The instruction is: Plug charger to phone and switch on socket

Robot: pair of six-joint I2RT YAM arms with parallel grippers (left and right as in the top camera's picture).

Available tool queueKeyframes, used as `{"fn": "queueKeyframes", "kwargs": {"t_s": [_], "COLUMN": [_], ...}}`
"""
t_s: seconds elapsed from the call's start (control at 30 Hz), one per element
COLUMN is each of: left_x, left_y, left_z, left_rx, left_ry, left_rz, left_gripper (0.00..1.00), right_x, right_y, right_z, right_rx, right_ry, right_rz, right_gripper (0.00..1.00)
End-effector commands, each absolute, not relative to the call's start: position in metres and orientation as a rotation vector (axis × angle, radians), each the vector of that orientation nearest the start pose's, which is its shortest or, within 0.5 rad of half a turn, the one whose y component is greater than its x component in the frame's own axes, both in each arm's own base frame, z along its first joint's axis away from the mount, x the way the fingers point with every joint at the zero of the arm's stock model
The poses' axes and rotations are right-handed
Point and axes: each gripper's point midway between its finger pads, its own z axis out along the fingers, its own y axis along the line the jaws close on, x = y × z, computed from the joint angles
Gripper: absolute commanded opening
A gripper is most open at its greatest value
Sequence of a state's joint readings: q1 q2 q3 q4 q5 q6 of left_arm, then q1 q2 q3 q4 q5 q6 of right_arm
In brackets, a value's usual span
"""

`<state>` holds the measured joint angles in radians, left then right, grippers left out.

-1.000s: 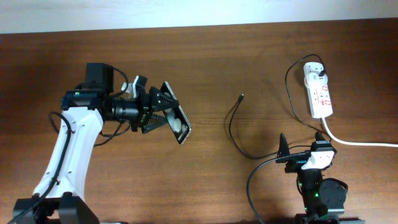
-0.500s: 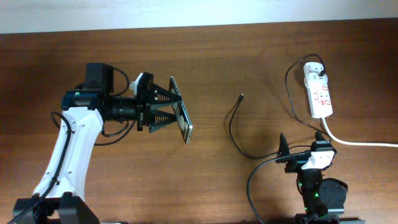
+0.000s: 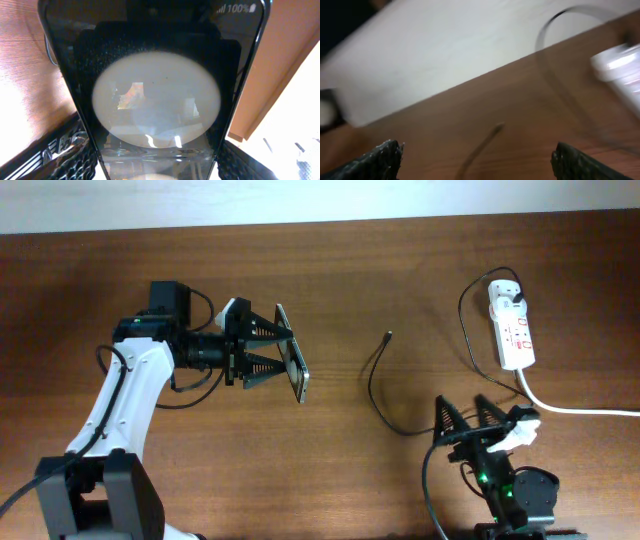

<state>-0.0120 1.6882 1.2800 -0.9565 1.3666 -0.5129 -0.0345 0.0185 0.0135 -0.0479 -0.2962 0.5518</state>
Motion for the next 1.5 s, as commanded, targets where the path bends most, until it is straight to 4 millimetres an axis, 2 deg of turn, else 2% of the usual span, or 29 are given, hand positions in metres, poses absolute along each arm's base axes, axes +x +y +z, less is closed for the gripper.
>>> {"fn": "queueKeyframes", "kwargs": {"t_s": [0.0, 0.03, 0.1, 0.13, 0.2, 0.3, 0.4, 0.47, 0.63, 0.77, 0.8, 0.9, 1.0, 1.03, 1.1, 1.17, 1.2, 1.3, 1.43, 1.47], "left_x": [0.319, 0.319, 0.32, 0.32, 0.321, 0.324, 0.33, 0.332, 0.335, 0.336, 0.336, 0.336, 0.336, 0.336, 0.336, 0.336, 0.336, 0.336, 0.336, 0.336], "left_y": [-0.173, -0.173, -0.172, -0.172, -0.172, -0.17, -0.17, -0.17, -0.176, -0.177, -0.178, -0.178, -0.178, -0.177, -0.178, -0.177, -0.178, -0.178, -0.178, -0.178], "left_z": [0.236, 0.234, 0.231, 0.231, 0.228, 0.221, 0.22, 0.213, 0.188, 0.174, 0.174, 0.174, 0.174, 0.174, 0.174, 0.174, 0.174, 0.174, 0.174, 0.174], "left_rx": [-0.39, -0.393, -0.4, -0.4, -0.403, -0.404, -0.358, -0.385, -0.451, -0.481, -0.482, -0.482, -0.48, -0.481, -0.481, -0.481, -0.481, -0.481, -0.481, -0.481], "left_ry": [2.491, 2.498, 2.513, 2.514, 2.527, 2.552, 2.528, 2.542, 2.6, 2.649, 2.649, 2.649, 2.649, 2.649, 2.649, 2.649, 2.649, 2.649, 2.649, 2.649], "left_rz": [-2.155, -2.142, -2.115, -2.114, -2.085, -2.02, -2.007, -2.015, -2.044, -1.998, -2.0, -2.0, -1.999, -1.998, -1.999, -1.998, -1.999, -1.999, -1.999, -1.999], "left_gripper": [0.74, 0.74, 0.75, 0.74, 0.74, 0.74, 0.75, 0.75, 0.75, 0.76, 0.76, 0.77, 0.77, 0.77, 0.77, 0.77, 0.77, 0.77, 0.77, 0.78], "right_x": [0.224, 0.223, 0.212, 0.212, 0.201, 0.196, 0.197, 0.201, 0.218, 0.224, 0.224, 0.222, 0.224, 0.23, 0.25, 0.257, 0.262, 0.273, 0.283, 0.288], "right_y": [0.085, 0.087, 0.102, 0.103, 0.116, 0.119, 0.119, 0.119, 0.124, 0.16, 0.177, 0.214, 0.239, 0.246, 0.256, 0.263, 0.266, 0.269, 0.285, 0.291], "right_z": [0.163, 0.163, 0.165, 0.167, 0.172, 0.184, 0.192, 0.189, 0.202, 0.215, 0.221, 0.236, 0.248, 0.245, 0.22, 0.208, 0.206, 0.201, 0.2, 0.2], "right_rx": [0.232, 0.258, 0.184, 0.164, 0.024, -0.026, -0.026, -0.018, 0.009, -0.116, -0.179, -0.327, -0.412, -0.415, -0.342, -0.309, -0.277, -0.185, -0.176, -0.175], "right_ry": [1.701, 1.708, 1.729, 1.723, 1.719, 1.71, 1.742, 1.821, 2.005, 2.099, 2.105, 2.019, 1.931, 1.924, 1.982, 2.006, 2.008, 1.995, 1.967, 1.965], "right_rz": [1.011, 1.056, 1.153, 1.143, 1.177, 1.182, 1.168, 1.149, 1.153, 1.193, 1.197, 1.213, 1.249, 1.242, 1.127, 1.044, 0.976, 0.785, 0.78, 0.781], "right_gripper": [0.99, 0.99, 0.99, 0.99, 0.99, 0.99, 0.99, 0.99, 0.99, 0.99, 0.99, 0.99, 0.99, 0.99, 0.99, 0.97, 0.94, 0.92, 0.88, 0.84]}}
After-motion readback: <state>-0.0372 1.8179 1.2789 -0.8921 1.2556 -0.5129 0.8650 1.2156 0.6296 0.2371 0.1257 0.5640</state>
